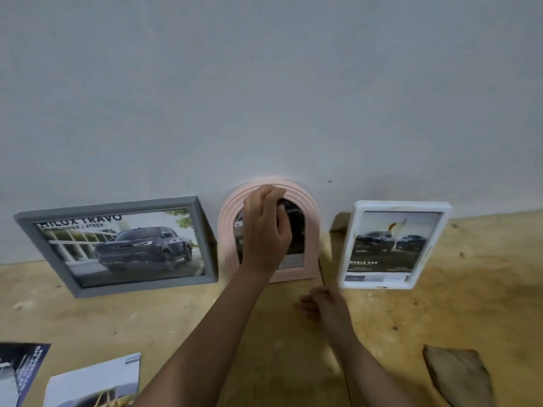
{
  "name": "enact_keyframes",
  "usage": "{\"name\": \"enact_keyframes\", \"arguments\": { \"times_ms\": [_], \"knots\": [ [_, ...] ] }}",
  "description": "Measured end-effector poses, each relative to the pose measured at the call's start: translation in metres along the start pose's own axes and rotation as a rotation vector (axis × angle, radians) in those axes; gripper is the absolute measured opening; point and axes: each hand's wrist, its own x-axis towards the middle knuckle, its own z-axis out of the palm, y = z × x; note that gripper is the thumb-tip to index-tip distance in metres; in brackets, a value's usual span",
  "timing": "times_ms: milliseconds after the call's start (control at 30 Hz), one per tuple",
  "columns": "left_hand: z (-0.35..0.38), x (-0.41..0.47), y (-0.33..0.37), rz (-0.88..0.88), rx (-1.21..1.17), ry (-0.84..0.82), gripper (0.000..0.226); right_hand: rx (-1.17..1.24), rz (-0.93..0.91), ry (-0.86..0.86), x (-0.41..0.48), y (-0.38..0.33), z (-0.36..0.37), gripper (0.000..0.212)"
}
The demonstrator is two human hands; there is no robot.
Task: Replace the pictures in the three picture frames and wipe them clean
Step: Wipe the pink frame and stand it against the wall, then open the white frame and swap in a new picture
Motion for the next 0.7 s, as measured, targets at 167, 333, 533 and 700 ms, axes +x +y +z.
{"name": "enact_keyframes", "arguments": {
  "times_ms": [167,333,533,700],
  "knots": [
    [0.037,-0.004,0.066,-0.128,-0.253,-0.258,0.017,-0.063,-0.15,0.299,-0.01,0.01,-0.099,0.015],
    [0.071,0.005,0.107,-0.483,-0.29,-0.325,0.023,-0.274,-0.304,0.522,0.017,-0.013,-0.181,0.016],
    [0.091,0.0,0.12,-0.623,-0.143,-0.344,0.033,-0.556,-0.357,-0.014,0.057,-0.038,-0.203,0.036],
    [0.081,0.004,0.129,-0.656,-0.141,-0.343,0.034,-0.694,-0.398,0.015,0.062,-0.028,-0.217,0.014]
  ]
}}
